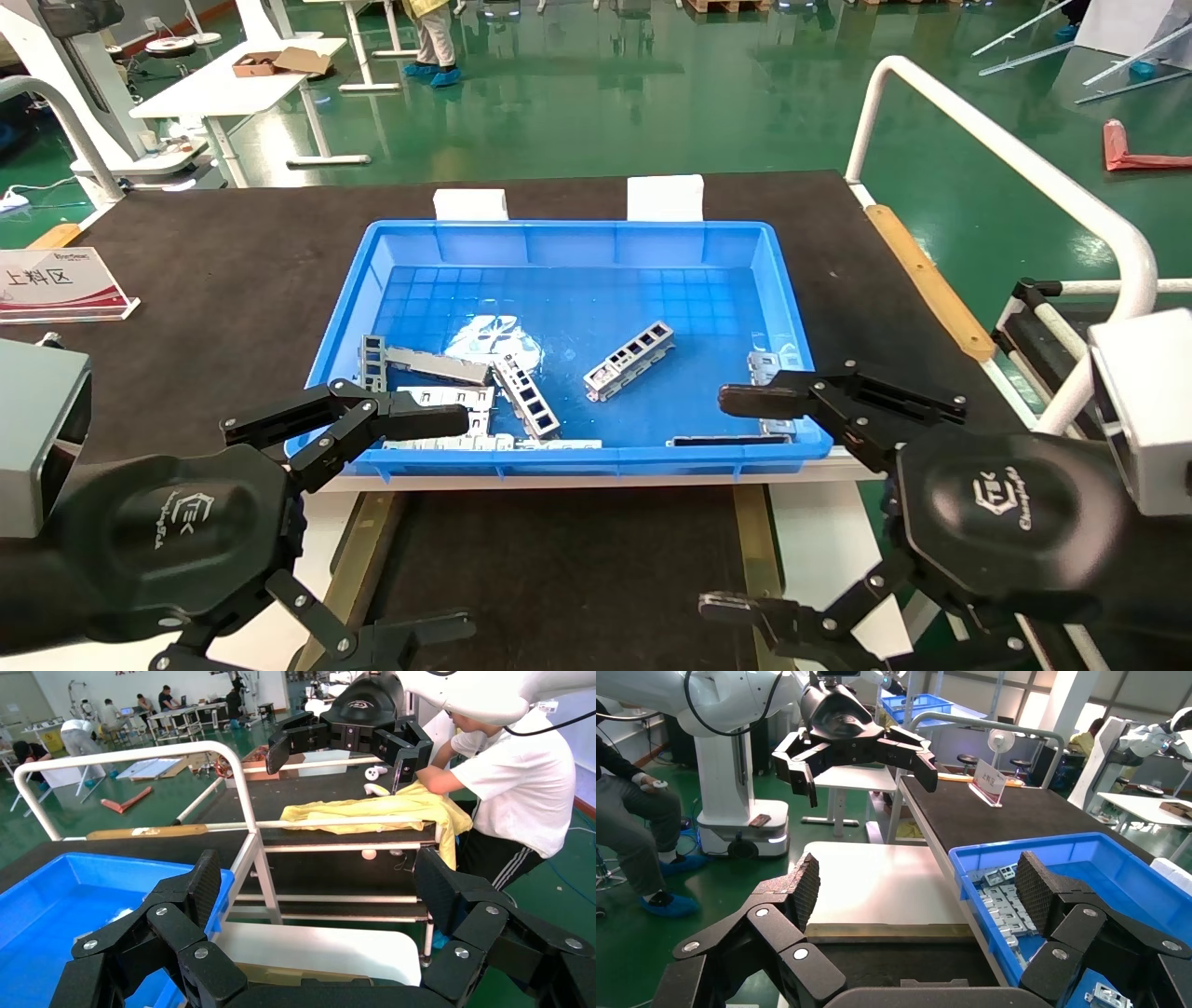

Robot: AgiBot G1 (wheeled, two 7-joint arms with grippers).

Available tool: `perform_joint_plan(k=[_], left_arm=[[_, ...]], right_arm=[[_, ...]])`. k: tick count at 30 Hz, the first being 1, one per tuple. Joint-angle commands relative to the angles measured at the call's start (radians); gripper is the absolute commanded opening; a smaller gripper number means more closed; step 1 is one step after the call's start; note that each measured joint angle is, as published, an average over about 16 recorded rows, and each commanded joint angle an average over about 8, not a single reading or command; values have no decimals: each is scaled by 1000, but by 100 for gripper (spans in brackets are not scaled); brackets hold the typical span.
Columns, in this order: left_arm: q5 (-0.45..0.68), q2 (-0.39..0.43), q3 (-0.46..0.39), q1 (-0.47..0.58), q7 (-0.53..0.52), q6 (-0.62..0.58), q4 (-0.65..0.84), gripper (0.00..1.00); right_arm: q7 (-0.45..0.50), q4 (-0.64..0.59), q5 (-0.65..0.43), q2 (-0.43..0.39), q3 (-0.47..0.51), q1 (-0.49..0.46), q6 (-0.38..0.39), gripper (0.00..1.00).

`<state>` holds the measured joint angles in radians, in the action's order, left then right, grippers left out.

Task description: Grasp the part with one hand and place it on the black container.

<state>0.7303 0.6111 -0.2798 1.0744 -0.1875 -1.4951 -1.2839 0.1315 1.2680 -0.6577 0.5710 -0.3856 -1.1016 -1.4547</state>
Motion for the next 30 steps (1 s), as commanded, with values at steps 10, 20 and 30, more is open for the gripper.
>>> perform_joint_plan(k=[10, 20, 30], left_arm=[[4, 2, -3, 3, -1, 1, -3, 100], [53, 24, -23, 28, -14, 41, -20, 100], [186, 98, -70, 61, -7, 154, -13, 100]], right_arm=[[0, 0, 0, 0, 0, 0, 0, 100], [0, 0, 0, 0, 0, 0, 0, 100], [0, 0, 0, 0, 0, 0, 0, 100]])
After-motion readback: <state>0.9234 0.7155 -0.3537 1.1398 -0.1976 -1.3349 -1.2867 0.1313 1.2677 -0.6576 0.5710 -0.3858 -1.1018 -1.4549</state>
